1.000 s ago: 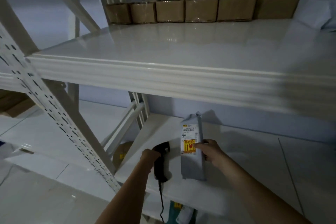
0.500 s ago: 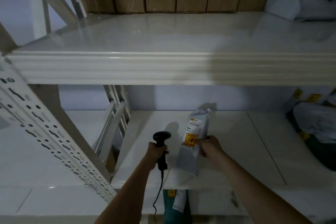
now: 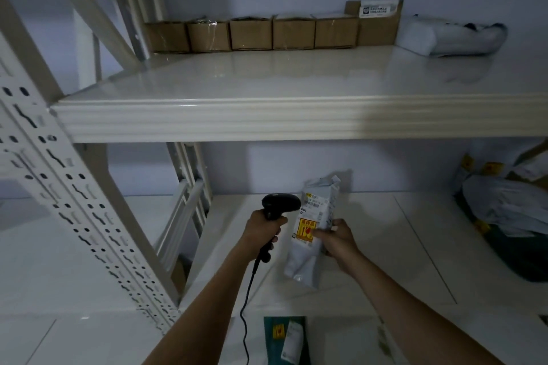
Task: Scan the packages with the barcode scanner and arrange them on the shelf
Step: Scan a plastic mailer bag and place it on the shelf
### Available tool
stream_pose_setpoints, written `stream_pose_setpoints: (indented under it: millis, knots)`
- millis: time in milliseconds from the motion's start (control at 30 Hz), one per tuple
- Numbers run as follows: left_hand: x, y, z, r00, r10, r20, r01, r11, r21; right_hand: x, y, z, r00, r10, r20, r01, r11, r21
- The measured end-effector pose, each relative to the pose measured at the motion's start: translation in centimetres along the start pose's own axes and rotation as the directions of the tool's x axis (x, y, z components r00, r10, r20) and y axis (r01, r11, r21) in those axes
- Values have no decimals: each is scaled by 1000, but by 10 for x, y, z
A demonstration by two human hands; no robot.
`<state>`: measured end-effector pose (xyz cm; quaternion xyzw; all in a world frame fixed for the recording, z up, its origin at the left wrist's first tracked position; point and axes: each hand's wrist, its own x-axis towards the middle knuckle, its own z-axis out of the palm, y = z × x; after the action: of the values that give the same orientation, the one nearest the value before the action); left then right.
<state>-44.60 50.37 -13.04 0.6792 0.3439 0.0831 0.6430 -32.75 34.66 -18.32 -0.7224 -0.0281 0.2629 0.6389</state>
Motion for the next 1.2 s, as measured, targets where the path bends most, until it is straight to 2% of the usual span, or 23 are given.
stream_pose_setpoints:
  millis: [200, 633, 1200]
  knots:
    - [-12, 13, 15, 997, 70, -38, -62, 983, 176, 1, 3, -5, 1000, -24, -3, 23, 997, -76]
    - [-20, 14, 23, 1000, 17, -6, -17, 994, 104, -9, -5, -12, 997, -57, 49, 63, 990, -124]
    - [-17, 13, 26, 998, -7, 57, 4, 998, 64, -7, 1, -18, 998, -33, 52, 37, 995, -95]
